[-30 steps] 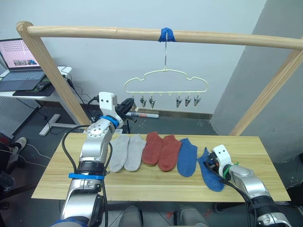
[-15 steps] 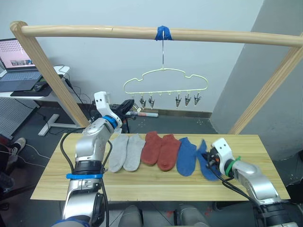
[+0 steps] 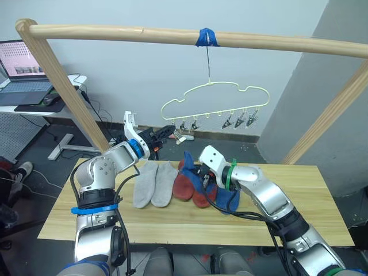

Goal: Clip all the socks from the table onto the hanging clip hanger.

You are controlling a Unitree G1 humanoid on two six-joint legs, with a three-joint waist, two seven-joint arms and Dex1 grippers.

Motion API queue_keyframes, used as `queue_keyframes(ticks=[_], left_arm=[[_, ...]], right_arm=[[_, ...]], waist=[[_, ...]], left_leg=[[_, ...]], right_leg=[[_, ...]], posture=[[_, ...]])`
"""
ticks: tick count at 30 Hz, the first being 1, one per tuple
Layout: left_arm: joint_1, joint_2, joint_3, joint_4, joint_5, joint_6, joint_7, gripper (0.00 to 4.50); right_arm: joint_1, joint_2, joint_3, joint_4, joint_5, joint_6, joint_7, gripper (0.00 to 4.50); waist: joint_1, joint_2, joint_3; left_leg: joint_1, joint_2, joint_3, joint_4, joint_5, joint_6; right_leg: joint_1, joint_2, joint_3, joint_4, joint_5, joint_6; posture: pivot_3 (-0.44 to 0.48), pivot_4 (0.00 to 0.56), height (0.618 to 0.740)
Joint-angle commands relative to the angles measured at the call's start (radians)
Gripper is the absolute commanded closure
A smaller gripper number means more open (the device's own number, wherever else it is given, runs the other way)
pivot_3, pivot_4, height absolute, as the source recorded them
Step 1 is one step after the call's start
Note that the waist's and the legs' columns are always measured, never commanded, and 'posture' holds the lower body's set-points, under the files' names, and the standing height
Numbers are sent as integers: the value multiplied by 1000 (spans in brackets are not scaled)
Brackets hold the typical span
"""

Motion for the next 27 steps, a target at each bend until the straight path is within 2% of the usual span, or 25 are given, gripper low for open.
queue_keyframes(ticks=[1,18,27], left_arm=[[21,-2,-2,-65,-11,-4,11,4500],[48,6,-18,-101,-17,6,6,4500],[54,30,-63,-104,27,-64,-33,4500]], right_arm=[[-61,18,-5,41,-13,-43,10,4472],[-139,40,-16,145,-38,-97,42,4472],[-167,52,-31,170,-57,-118,33,4472]], waist=[[3,0,0],[13,0,0],[13,1,1]], left_leg=[[0,0,0,0,0,0],[0,0,0,0,0,0],[-1,0,1,-1,0,0]], right_leg=[[0,0,0,0,0,0],[-1,0,0,0,0,0],[-2,0,0,0,0,0]], posture=[[52,101,740],[62,112,740],[55,113,740]])
